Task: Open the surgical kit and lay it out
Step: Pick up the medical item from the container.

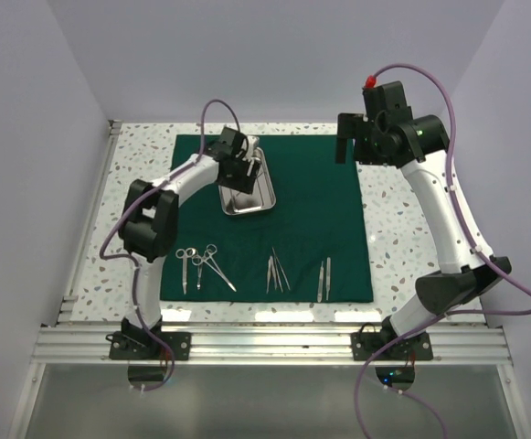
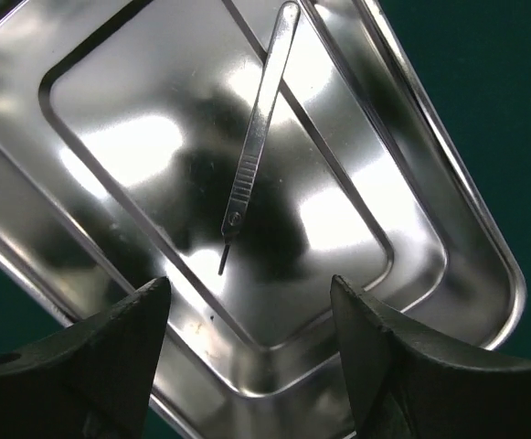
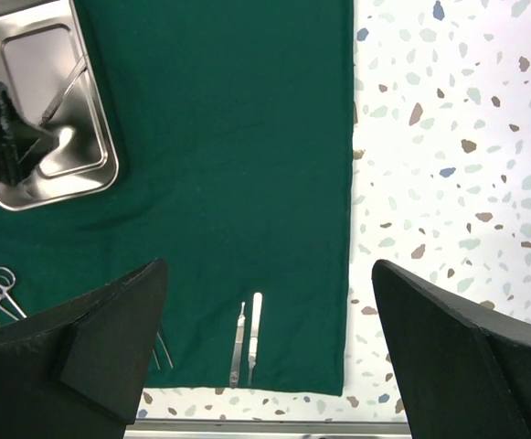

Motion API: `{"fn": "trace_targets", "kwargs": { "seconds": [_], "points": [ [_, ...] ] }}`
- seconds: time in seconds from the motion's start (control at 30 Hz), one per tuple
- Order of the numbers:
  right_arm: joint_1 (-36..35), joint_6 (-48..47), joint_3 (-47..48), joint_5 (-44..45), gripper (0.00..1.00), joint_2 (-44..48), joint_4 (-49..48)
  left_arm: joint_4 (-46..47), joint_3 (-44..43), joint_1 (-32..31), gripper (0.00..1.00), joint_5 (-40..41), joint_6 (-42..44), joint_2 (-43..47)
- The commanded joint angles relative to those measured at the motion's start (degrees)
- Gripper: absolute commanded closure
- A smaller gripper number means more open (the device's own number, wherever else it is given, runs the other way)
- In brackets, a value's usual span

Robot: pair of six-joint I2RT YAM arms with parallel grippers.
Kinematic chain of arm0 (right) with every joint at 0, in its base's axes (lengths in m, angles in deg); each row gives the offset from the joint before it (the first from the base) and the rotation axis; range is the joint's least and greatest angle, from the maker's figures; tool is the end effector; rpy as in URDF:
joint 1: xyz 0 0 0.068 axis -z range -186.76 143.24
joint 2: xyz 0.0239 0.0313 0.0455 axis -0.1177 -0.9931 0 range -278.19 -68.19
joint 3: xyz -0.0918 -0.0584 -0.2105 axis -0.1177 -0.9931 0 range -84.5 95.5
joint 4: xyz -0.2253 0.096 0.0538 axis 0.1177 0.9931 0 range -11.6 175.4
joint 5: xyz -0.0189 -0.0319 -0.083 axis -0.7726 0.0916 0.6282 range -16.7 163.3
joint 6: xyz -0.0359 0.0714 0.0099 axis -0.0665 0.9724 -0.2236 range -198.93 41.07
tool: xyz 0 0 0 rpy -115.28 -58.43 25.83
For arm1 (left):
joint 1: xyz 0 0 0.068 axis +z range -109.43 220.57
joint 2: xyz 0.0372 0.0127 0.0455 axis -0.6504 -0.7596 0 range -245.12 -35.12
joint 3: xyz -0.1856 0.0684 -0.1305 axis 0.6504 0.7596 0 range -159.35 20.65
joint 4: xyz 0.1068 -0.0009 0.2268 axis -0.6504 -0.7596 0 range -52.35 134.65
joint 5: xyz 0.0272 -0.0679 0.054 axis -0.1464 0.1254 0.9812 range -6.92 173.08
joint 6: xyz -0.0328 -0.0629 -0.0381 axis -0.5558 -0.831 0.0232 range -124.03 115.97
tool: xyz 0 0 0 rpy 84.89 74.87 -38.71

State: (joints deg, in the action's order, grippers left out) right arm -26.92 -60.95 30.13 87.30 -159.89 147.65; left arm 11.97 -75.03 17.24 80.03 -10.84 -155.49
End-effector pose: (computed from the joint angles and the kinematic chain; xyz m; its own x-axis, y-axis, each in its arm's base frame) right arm 0.3026 0.0932 0.3840 -0.7007 0.0618 -0.7108 0.0407 0.9981 0.0467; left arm 0.4110 -0.1814 0.1453 -0.8179 0.2239 -0.5300 0.3272 0.9387 -0.1083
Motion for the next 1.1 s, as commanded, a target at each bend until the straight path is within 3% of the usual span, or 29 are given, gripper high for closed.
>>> {"fn": "trace_targets", "kwargs": {
  "seconds": [0.0, 0.27, 0.5, 0.7, 1.07],
  "points": [
    [0.4, 0.1, 0.7, -0.1, 0.01, 0.9, -0.2, 8.4, -2.2, -0.1, 0.25, -1.2, 3.6, -3.3],
    [0.3, -0.5, 3.2, 0.4, 0.01, -1.8, 1.5, 8.7, -16.2, 0.7, 0.29, -7.2, 7.2, -16.3],
    [0.3, -0.7, 5.2, 0.6, 0.01, -4.2, 2.5, 6.8, -23.8, 0.6, 0.39, -10.7, 9.7, -24.0],
    [0.4, -0.6, 7.5, 0.7, 0.01, -6.0, 3.1, 6.3, -20.9, 0.5, 0.53, -9.3, 11.6, -24.2],
    [0.3, -0.3, 8.3, 0.1, 0.01, -7.4, 3.5, 8.1, -14.6, 0.0, 0.53, -14.9, 17.3, -22.2]
  ]
}}
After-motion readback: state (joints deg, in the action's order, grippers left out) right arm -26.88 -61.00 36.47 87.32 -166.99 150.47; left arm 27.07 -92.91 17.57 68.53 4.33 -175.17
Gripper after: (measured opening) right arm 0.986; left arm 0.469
